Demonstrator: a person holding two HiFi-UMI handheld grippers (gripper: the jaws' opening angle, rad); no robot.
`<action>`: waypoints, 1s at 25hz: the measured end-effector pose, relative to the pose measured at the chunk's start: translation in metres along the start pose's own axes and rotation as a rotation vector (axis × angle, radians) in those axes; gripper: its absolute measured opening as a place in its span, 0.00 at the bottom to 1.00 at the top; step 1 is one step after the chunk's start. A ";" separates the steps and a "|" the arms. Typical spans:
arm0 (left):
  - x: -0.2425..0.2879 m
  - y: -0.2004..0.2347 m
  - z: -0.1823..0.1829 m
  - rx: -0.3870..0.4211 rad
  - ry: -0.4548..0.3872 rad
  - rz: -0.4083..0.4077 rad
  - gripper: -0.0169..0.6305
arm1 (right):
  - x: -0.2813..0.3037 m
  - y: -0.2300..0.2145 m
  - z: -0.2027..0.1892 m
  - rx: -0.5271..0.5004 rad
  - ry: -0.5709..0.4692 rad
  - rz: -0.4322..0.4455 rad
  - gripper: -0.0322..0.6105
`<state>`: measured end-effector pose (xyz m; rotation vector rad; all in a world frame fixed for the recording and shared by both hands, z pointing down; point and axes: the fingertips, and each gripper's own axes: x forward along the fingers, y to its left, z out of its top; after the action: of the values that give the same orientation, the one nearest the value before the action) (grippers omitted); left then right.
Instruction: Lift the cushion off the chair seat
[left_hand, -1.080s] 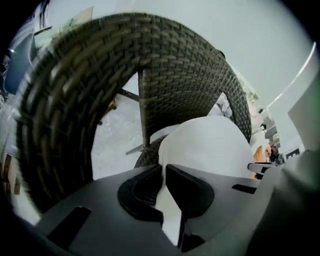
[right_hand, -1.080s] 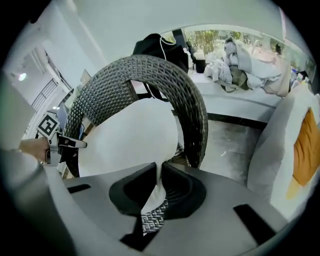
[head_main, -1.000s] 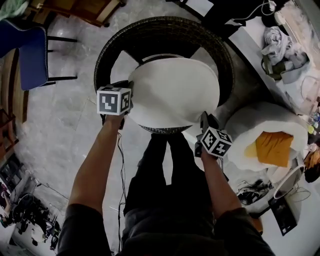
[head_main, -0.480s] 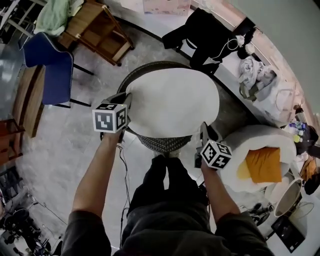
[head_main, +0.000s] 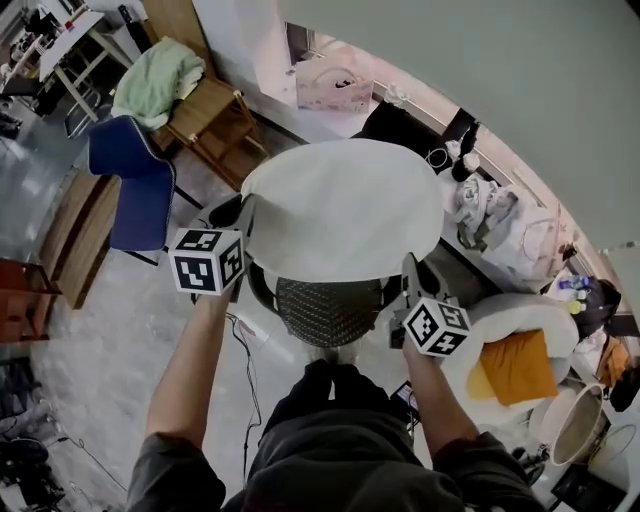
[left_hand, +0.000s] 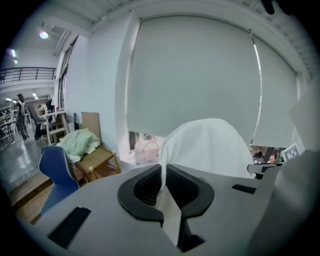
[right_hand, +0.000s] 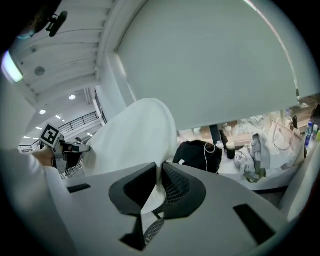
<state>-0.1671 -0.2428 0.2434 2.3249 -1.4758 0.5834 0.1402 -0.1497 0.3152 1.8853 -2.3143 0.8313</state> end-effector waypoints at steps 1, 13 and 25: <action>-0.009 -0.001 0.016 0.013 -0.028 0.006 0.08 | -0.004 0.006 0.016 -0.010 -0.028 0.008 0.11; -0.102 -0.013 0.161 0.107 -0.321 0.037 0.08 | -0.054 0.062 0.156 -0.130 -0.289 0.089 0.11; -0.151 -0.032 0.260 0.186 -0.504 0.028 0.08 | -0.083 0.086 0.244 -0.161 -0.463 0.117 0.11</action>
<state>-0.1529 -0.2361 -0.0583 2.7403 -1.7248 0.1422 0.1542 -0.1694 0.0443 2.0588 -2.6674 0.2115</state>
